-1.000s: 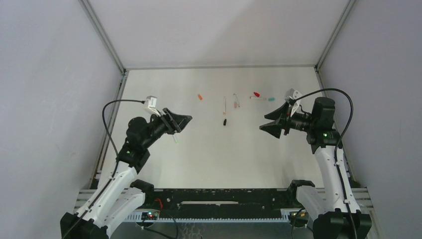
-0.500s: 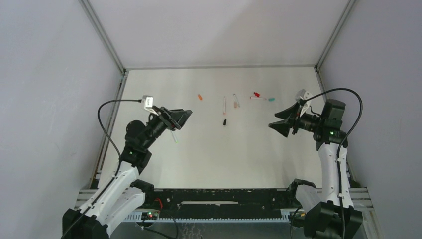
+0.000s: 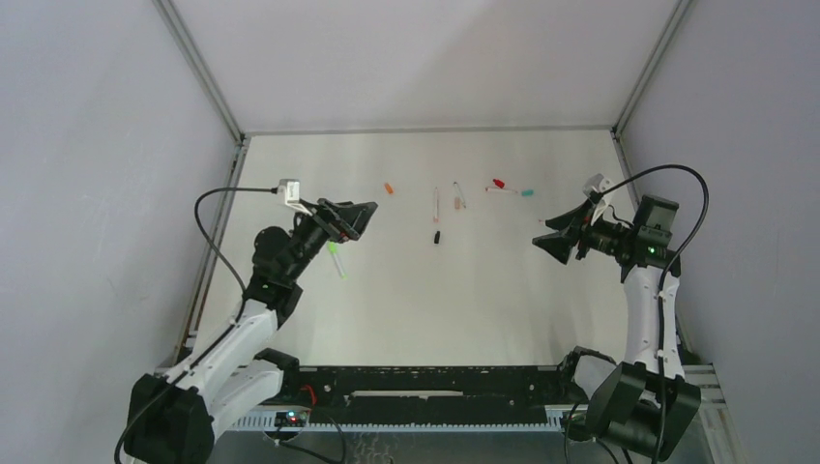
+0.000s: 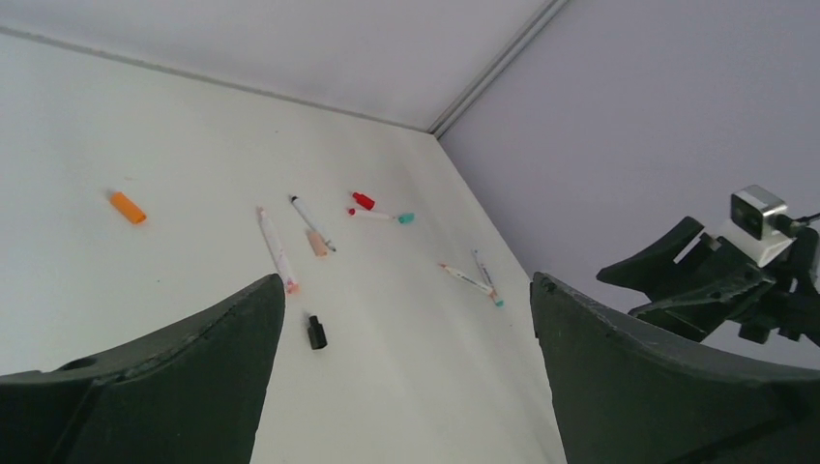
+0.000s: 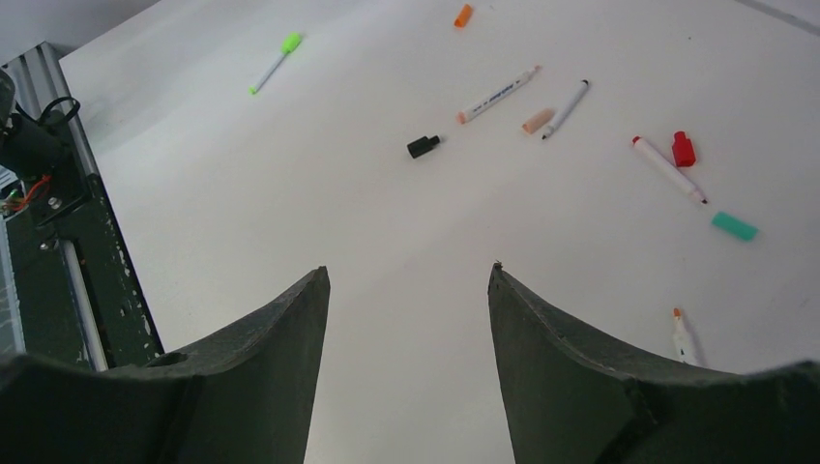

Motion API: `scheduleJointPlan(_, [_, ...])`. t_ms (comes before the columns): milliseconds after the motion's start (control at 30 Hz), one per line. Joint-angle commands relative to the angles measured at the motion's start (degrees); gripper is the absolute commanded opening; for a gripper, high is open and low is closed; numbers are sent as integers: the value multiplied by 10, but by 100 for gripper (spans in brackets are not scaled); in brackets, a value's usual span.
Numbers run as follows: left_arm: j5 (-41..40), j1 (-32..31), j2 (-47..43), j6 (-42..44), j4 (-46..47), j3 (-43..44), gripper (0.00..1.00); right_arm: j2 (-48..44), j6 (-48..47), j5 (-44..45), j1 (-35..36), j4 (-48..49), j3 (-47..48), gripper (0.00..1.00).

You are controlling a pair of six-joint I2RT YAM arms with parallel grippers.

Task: Insert the pens into the pen caps
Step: Move the pen cap to the center of the board.

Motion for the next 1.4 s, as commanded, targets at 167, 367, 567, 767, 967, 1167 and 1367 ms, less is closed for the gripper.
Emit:
scheduleJointPlan(167, [21,2,98,100,59,42,100,39,-29,44,10,16,19,69])
scheduleJointPlan(367, [-7,-13,149,213,105,12,100,127,-85,203,89,-48,90,69])
scheduleJointPlan(567, [9,-19,227,246,172,41,100,245,-96,260,126,-140,215,64])
scheduleJointPlan(767, [47,-20,260,274,57,238,97,314,-93,327,121,-178,278,59])
scheduleJointPlan(967, [114,-19,295,271,24,350,96,331,-90,361,90,-152,252,58])
scheduleJointPlan(1167, [153,-20,305,264,45,310,94,360,-86,420,89,-116,231,56])
scheduleJointPlan(1367, [131,-20,311,318,-39,313,93,388,-61,464,90,-81,229,54])
